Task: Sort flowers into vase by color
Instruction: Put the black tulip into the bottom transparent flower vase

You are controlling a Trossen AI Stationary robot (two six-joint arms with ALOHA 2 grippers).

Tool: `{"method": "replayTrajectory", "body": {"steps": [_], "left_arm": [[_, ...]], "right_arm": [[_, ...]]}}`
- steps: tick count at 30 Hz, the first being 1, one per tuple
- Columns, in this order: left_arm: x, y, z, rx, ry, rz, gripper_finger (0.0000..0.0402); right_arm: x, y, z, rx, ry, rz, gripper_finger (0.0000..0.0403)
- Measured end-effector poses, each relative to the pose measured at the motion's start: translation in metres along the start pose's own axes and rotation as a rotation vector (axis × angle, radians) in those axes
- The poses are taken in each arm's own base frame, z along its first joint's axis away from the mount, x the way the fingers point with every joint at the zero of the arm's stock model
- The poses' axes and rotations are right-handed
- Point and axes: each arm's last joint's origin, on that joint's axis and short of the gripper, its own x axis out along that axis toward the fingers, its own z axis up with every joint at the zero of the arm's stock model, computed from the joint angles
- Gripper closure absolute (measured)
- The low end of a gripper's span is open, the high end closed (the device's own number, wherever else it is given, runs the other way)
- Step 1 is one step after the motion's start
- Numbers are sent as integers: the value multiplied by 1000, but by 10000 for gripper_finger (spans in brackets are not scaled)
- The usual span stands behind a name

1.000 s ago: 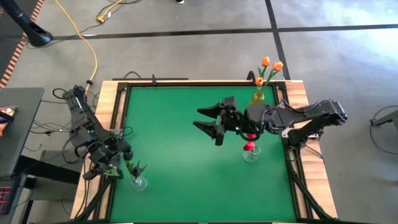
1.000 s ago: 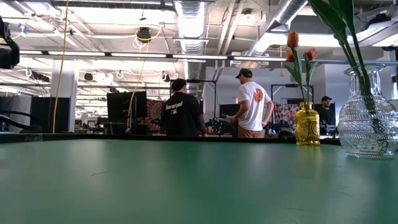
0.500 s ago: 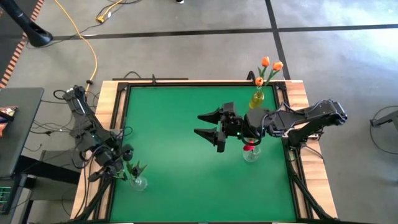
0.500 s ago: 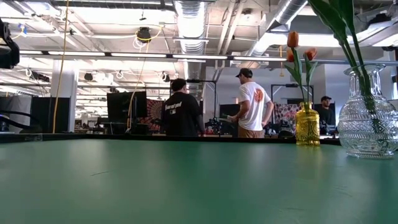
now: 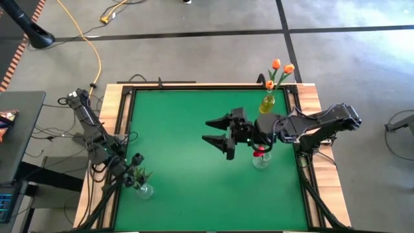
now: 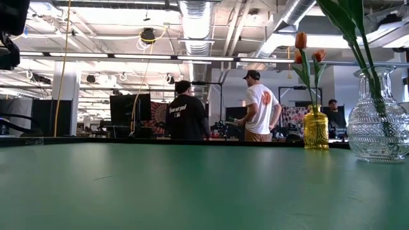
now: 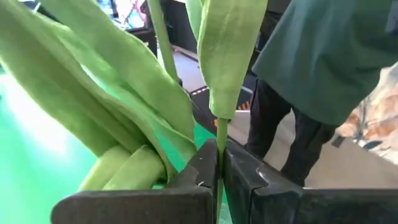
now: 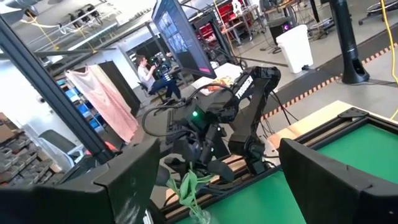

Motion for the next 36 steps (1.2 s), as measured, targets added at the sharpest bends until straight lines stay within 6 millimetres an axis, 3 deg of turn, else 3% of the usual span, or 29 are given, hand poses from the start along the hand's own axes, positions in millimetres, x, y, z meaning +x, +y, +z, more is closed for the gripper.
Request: {"method": "replayTrajectory", "body": {"steps": [11,22,26,36], "left_arm": [[0,1,3,-106,-38,28,389],[0,0,3,-169,-33,-1,277],[-1,-2,4,-172,-17,-55,252],[-15,-5,29,-252,62,-136,253]], "right_arm": [[0,0,0,0,1,2,49],[0,1,0,0,15,26,49],[0,1,-1,0,17,29,49],[0,2,-1,0,39,71,49]]}}
